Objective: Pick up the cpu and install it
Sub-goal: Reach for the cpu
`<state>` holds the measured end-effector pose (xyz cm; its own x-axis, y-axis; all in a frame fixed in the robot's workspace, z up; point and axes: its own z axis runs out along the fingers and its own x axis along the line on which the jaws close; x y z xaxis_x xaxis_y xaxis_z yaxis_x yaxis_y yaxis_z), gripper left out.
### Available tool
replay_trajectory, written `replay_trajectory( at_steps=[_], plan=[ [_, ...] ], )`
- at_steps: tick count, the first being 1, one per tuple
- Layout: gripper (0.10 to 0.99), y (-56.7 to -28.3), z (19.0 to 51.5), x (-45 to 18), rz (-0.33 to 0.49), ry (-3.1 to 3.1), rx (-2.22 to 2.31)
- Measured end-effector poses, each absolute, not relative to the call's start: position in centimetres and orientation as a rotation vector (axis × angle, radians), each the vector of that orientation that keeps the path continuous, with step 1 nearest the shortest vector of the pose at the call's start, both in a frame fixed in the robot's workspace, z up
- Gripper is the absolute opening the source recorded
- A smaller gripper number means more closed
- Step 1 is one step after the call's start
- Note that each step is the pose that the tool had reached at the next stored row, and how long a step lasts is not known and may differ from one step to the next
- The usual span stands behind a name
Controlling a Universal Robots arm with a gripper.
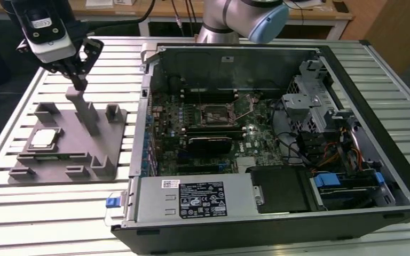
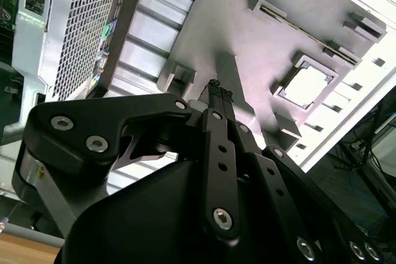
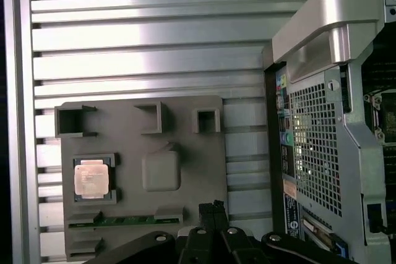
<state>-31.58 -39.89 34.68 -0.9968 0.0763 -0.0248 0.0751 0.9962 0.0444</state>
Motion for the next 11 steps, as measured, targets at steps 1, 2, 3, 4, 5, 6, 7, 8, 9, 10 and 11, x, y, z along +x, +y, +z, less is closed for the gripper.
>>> replay_trajectory(
  at_steps=[1,2,3,4,5,6,7,8,9,10,11],
  plan=[
    [0.106,-39.9,34.6,-31.7,0.068,3.112,0.118],
    [0.106,-39.9,34.6,-31.8,0.068,3.112,0.118],
    [0.106,-39.9,34.5,-31.9,0.068,3.112,0.118],
    [0.106,-39.9,34.5,-32.0,0.068,3.112,0.118],
    [0.106,-39.9,34.5,-32.1,0.068,3.112,0.118],
    [0.106,-39.9,34.4,-32.2,0.068,3.112,0.118],
    [0.106,-39.9,34.4,-32.3,0.068,3.112,0.118],
    [0.106,-39.9,34.3,-32.4,0.068,3.112,0.118],
    [0.106,-39.9,34.3,-32.5,0.068,3.112,0.118],
    [0.106,-39.9,34.2,-32.6,0.068,3.112,0.118],
    [0.106,-39.9,34.2,-32.7,0.068,3.112,0.118]
  ],
)
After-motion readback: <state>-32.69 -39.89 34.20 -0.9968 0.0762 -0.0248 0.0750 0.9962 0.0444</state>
